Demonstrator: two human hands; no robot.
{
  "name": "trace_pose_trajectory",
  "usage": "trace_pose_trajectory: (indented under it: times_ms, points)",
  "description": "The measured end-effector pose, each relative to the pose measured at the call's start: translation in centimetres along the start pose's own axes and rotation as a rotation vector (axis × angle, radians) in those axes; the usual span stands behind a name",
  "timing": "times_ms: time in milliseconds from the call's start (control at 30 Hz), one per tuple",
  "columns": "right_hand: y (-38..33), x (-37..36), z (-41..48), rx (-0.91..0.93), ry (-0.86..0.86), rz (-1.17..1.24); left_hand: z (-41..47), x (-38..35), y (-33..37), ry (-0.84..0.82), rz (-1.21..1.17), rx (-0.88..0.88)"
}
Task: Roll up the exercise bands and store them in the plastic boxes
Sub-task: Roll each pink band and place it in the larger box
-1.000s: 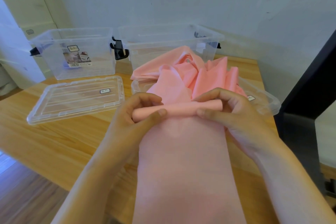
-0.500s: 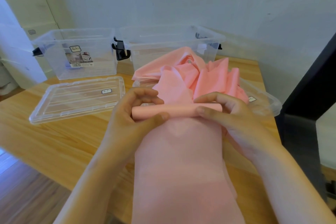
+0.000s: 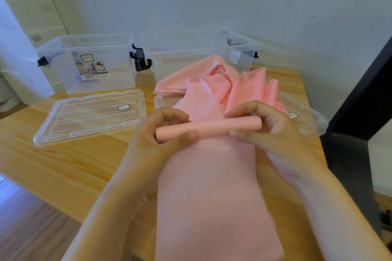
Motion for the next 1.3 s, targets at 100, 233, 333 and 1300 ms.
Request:
trace_pose_trajectory:
  times_ms: [100, 233, 333, 1300]
  points:
    - [0.3, 0.2, 0.0, -0.064, 0.005, 0.01, -0.1, 0.0, 0.1, -0.017, -0.015, -0.055]
    - [0.4, 0.4, -0.2, -0.167, 0.01, 0.013, -0.2, 0.1, 0.2, -0.041, -0.029, -0.075]
    - [0.5, 0.3, -0.1, -0.169, 0.028, -0.014, -0.1, 0.2, 0.0, -0.024, -0.049, -0.067]
    - [0.3, 0.3, 0.0, -0.002, 0.027, 0.033, 0.1, 0.3, -0.1, 0.039, -0.152, 0.027]
Point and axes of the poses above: each hand's wrist, its own z-axis towards the middle knuckle, its own x-axis out of the back of the hand, y = z × x, the point moved 2 cm from there along z, towards the middle knuckle, and after that the axes turned 1 degree about -x, right-handed, at the moved point
